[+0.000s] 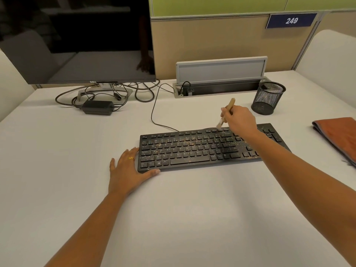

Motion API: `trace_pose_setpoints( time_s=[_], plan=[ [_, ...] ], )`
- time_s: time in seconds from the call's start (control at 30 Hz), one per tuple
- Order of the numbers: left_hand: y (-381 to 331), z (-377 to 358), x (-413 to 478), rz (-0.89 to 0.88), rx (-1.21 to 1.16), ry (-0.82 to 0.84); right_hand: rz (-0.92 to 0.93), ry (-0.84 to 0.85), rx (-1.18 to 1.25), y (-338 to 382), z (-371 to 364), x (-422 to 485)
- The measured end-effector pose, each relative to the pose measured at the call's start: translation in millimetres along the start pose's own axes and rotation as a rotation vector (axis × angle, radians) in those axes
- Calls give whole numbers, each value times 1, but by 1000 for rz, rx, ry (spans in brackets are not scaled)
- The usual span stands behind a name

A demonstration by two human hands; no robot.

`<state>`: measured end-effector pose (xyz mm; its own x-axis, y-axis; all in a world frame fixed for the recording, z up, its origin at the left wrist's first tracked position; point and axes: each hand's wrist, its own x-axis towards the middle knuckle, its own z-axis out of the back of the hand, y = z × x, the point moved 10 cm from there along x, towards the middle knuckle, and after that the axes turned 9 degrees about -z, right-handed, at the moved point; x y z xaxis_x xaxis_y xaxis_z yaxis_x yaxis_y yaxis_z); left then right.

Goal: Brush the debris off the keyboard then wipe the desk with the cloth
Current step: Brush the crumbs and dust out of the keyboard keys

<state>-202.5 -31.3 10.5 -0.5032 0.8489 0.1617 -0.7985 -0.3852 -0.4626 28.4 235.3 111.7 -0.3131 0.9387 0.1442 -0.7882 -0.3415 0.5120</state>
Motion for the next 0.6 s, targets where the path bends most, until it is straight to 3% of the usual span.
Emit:
trace_pose_setpoints(
  time_s=[0.07,0.17,0.33,0.6],
  plan=[
    [-1,0,0,-6,1,-1,22,89,146,5,-7,-2],
    [0,-1,0,-10,2,-2,40,160,74,6,-17,-7],
    [0,-1,0,0,-4,3,52,73,-132,7,-9,-7],
    [1,0,0,-3,-8,0,21,53,-65,2,-9,-4]
  ],
)
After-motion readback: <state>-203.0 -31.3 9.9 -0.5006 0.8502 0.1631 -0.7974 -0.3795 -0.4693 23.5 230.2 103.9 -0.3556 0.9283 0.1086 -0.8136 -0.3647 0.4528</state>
